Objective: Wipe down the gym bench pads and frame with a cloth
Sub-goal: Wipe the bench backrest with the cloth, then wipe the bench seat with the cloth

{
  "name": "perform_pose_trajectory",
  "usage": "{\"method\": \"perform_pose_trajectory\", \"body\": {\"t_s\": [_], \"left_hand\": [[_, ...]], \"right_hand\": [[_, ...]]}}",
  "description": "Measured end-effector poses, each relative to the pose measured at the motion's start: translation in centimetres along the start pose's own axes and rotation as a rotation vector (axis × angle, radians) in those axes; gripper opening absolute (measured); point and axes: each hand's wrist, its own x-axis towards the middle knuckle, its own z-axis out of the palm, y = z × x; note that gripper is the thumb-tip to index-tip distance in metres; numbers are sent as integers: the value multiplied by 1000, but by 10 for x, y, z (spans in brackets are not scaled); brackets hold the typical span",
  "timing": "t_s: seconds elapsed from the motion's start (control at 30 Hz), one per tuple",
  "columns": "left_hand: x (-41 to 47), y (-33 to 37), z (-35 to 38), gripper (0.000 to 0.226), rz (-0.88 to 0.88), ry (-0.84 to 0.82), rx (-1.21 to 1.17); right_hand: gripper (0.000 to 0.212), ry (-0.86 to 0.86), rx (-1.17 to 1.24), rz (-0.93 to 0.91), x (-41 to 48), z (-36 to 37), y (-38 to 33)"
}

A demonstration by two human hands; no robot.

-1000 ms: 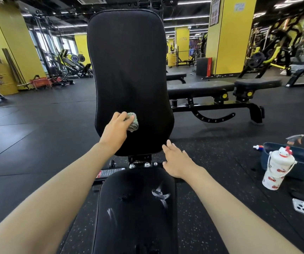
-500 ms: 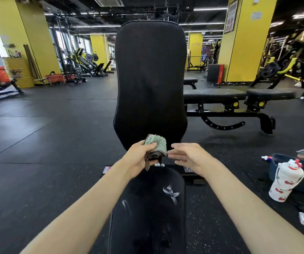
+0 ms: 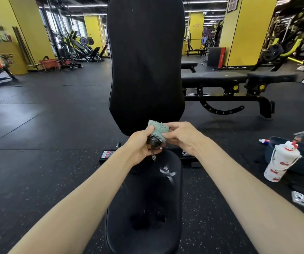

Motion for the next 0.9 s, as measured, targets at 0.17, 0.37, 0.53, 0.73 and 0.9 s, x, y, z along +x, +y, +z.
{"method": "perform_pose_trajectory", "body": {"t_s": [0.17, 0.37, 0.53, 0.73, 0.9], "left_hand": [[9, 4, -21, 21, 104, 176, 262], [27, -8, -41, 20, 118, 296, 437], [47, -14, -51, 16, 131, 408, 1028], [56, -37, -20, 12, 321, 401, 1505], [56, -35, 0, 10, 362, 124, 1382]], "right_hand": [[42, 101, -360, 57, 3, -7, 15], [24, 270, -338, 230, 2, -26, 32], [37, 180, -449, 234, 3, -29, 48], [50, 129, -544, 218, 14, -21, 63], [43, 198, -372, 238, 17, -31, 64]]}}
